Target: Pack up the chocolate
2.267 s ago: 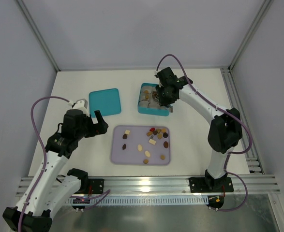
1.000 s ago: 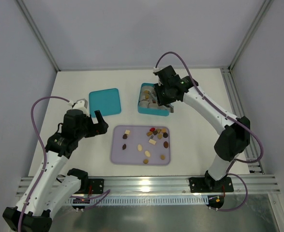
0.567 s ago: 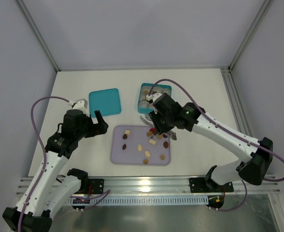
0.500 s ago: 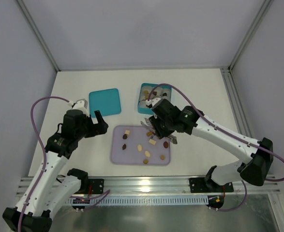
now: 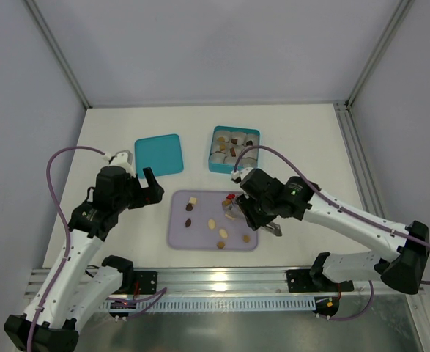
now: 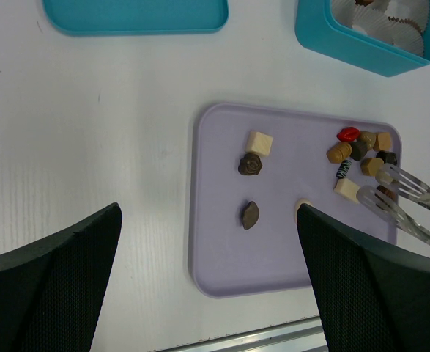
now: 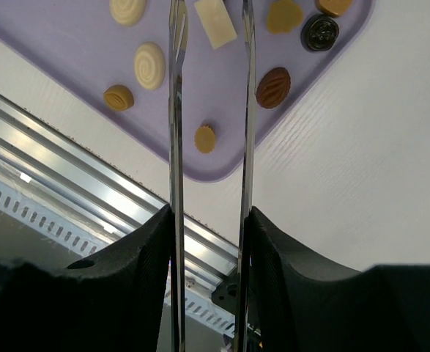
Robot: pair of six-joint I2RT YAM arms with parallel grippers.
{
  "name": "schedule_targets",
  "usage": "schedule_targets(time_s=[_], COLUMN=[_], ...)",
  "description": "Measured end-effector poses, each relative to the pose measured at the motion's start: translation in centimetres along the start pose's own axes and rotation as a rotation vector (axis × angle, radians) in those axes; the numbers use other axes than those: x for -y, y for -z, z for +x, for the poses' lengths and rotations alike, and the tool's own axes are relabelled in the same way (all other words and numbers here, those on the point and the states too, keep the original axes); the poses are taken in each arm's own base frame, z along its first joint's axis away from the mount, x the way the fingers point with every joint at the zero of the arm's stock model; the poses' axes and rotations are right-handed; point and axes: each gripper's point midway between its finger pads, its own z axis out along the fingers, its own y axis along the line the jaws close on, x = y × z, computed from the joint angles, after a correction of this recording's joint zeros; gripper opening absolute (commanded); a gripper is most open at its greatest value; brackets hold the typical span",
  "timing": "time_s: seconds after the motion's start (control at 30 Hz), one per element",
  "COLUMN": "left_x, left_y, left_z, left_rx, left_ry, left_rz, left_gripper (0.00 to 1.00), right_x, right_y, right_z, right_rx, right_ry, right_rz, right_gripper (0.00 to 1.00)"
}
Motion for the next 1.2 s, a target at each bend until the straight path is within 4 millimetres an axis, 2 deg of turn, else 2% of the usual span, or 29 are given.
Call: schedule_targets(time_s=[0.4, 0.8, 0.9, 1.03, 1.2], left_x=[0.0, 0.0, 0.0, 0.0, 0.0], left_y=[0.0, 0.0, 0.0, 0.0, 0.0], left_z=[0.0, 0.0, 0.0, 0.0, 0.0], left_rx=[0.000, 0.000, 0.000, 0.000, 0.001], left_ry=[0.000, 0.000, 0.000, 0.000, 0.000], left_rz=[0.000, 0.000, 0.000, 0.000, 0.000], left_gripper=[1.00, 1.00, 1.00, 1.00, 1.00], right_x=[-0.2, -0.1, -0.1, -0.1, 0.0], right_y=[-0.8, -2.4, -2.7, -2.8, -2.8], right_z=[1.8, 2.2, 2.1, 2.0, 2.0], right_rx=[-0.052, -0.096, -0.099, -0.095, -0.096], right_ry=[0.018, 0.028, 0.029, 0.031, 0.034], right_rz=[-0.008, 0.016, 0.018, 0.023, 0.025], right_gripper=[0.46, 0.46, 0.43, 0.30, 0.24])
